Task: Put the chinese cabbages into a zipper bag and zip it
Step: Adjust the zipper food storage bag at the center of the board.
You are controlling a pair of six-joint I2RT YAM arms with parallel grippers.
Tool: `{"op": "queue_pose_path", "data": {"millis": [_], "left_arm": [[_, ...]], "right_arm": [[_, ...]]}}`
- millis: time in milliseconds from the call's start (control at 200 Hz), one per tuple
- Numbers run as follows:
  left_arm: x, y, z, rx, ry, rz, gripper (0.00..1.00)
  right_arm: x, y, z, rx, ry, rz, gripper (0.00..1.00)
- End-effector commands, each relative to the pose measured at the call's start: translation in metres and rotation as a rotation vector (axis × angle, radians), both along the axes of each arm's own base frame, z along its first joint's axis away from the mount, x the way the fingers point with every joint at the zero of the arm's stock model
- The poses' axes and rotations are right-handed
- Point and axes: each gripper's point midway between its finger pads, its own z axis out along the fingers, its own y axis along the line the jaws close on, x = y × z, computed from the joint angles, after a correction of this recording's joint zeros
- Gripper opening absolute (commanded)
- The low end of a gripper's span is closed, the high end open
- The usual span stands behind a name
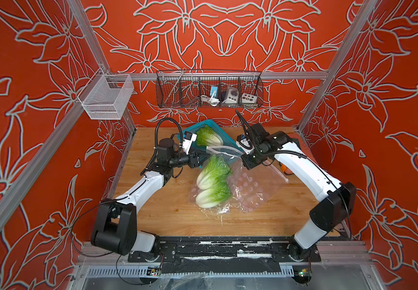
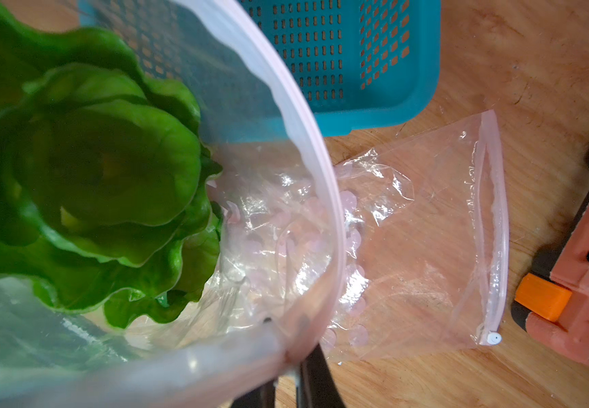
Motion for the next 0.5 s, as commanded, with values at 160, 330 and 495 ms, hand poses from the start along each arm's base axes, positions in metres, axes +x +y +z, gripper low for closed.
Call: {"op": "queue_pose_path", "data": {"millis": [160,330,495], "left_arm": [[0.0,-0.014,0.021,-0.043,-0.081,-0.102,0.37],[0.007,-0.016,0.023,-0.039,-0.084,-0.104,0.28],[0.017,-0.016,0.017,-0.018,-0.065,-0.094,0.31]], "right_arm": [[0.008,0.007,0.008,0.041,-0.016,0.012,0.0],[0.01,0.009,0.011,0.06,-0.022,0.014,0.0],[0.009,0.009,0.013,0.068,-0.023,0.013,0.0]]}}
